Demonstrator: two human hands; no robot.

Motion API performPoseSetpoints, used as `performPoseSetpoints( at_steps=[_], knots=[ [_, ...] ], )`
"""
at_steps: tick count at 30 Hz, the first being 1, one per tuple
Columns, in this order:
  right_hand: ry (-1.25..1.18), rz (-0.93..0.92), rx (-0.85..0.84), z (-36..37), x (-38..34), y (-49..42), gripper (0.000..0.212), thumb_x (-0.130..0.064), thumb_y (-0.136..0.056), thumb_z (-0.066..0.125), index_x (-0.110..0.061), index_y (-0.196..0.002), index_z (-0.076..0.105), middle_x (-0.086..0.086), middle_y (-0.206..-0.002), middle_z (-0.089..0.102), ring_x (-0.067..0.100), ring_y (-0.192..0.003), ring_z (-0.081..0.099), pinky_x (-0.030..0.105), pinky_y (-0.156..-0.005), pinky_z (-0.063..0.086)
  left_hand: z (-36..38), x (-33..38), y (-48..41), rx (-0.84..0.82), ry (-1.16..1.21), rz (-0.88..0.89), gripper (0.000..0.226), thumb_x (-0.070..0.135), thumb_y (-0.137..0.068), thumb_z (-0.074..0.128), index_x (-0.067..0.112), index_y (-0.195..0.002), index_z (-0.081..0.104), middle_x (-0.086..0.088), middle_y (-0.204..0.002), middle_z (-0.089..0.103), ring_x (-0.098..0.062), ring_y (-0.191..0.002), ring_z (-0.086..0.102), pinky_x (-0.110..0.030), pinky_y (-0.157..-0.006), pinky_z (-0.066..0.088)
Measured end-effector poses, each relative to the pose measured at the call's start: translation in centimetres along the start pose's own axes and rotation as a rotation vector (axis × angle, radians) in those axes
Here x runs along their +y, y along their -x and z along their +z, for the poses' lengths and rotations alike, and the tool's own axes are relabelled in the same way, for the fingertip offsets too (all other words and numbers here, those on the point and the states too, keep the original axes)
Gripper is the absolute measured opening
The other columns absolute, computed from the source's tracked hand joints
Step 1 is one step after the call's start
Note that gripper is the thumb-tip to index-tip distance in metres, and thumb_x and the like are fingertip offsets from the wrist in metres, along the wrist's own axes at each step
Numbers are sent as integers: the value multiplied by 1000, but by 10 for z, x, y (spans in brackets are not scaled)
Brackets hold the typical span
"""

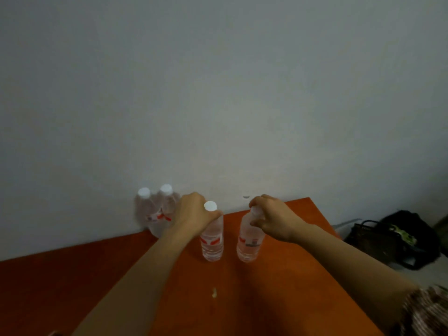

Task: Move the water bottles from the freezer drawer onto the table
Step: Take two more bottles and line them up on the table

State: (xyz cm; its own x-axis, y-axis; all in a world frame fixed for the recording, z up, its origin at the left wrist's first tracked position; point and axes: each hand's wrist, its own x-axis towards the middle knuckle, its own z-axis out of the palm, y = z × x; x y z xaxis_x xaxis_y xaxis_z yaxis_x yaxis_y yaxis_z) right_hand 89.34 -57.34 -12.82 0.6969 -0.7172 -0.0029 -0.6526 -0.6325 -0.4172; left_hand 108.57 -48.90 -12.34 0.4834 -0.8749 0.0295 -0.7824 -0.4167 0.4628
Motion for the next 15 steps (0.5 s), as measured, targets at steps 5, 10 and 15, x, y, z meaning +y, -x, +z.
performPoseSetpoints(
  at_steps=[5,10,15],
  knots=[
    [11,15,-10,22,-25,-75,49,-36,-85,67,-13,-126,52,7,-122,56,26,-110,54,33,-88,45,-7,-42,-62,7,-45,-27,45,46,-71,71,16,-51,43,2,-51,45,-19,-52,49,-25,-42,24],
    [24,11,-33,46,-39,-125,43,-31,-87,63,-13,-125,53,9,-122,56,28,-108,55,34,-87,44,-1,-72,-99,5,-80,-43,39,40,-72,68,15,-54,44,0,-52,45,-13,-48,42,-24,-41,23],
    [7,-29,-34,57,-47,-156,45,-26,-86,66,-13,-127,53,9,-124,57,26,-110,54,30,-87,41,10,-81,-117,-9,-121,3,38,36,-76,63,16,-53,39,-1,-53,41,-20,-53,45,-26,-43,25]
  ],
)
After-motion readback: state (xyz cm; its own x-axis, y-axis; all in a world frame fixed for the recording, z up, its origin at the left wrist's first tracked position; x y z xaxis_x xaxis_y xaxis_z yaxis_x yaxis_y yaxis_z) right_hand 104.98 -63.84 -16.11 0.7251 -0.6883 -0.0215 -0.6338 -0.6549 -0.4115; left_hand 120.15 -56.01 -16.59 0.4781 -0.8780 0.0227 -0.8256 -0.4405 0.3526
